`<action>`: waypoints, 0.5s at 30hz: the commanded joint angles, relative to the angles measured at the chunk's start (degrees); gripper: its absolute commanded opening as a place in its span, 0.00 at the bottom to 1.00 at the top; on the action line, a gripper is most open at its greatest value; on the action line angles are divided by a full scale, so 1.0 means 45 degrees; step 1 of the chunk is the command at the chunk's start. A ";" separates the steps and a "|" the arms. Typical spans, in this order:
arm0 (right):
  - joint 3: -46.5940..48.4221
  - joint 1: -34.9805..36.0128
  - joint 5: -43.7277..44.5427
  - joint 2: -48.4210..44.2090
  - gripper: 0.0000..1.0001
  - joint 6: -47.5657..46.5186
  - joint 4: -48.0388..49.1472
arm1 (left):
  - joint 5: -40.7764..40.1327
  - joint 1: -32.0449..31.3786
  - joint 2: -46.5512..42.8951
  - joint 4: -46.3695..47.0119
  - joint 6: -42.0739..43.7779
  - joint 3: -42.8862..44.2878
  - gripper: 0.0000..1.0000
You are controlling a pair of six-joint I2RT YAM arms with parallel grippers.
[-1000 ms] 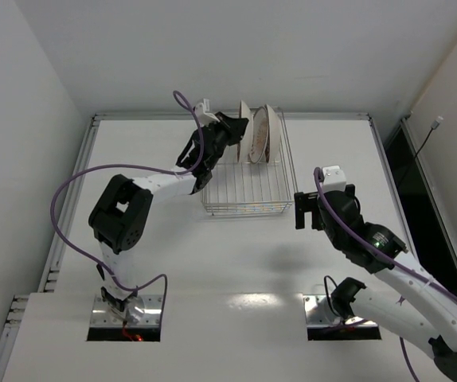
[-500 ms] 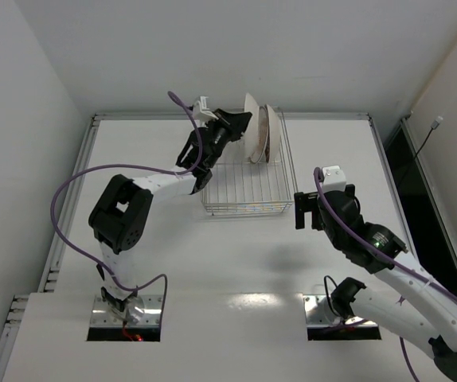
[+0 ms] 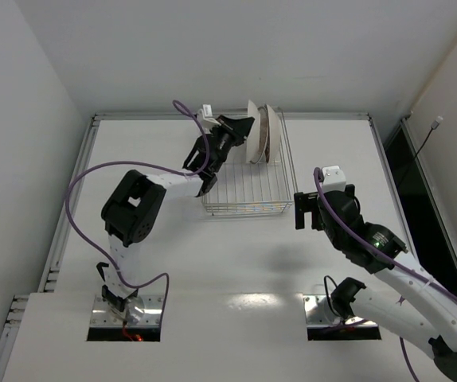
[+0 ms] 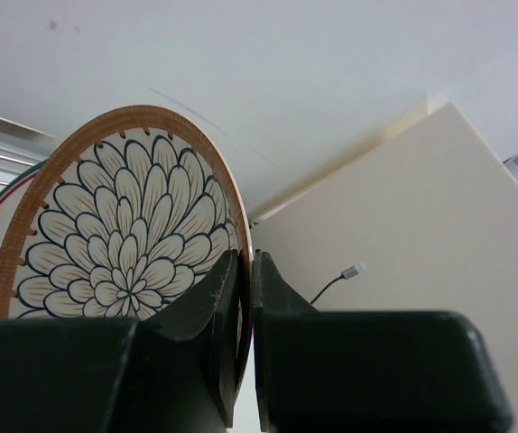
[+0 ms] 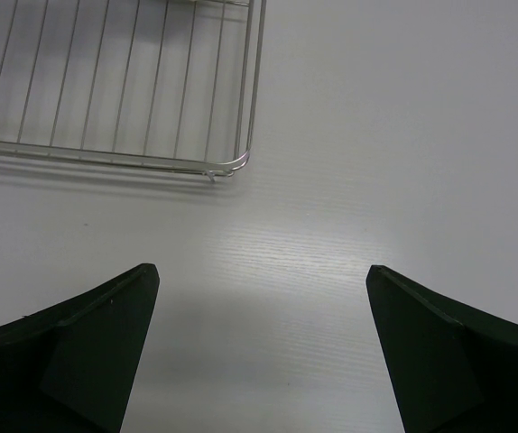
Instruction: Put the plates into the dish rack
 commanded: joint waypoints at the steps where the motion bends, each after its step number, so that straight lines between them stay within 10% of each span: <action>1: -0.0116 0.0029 -0.0092 -0.0094 0.99 0.0151 0.0266 | -0.0226 -0.0135 -0.0423 0.3126 -0.0765 0.0241 0.00; 8: -0.0116 0.0029 -0.0092 -0.0094 0.99 0.0151 0.0266 | -0.0344 -0.0135 -0.0540 0.2657 -0.0511 -0.0013 0.00; 15: -0.0116 0.0029 -0.0209 -0.0094 0.99 0.0151 0.0266 | 0.0729 -0.0135 -0.0423 0.1509 -0.0453 0.0631 0.52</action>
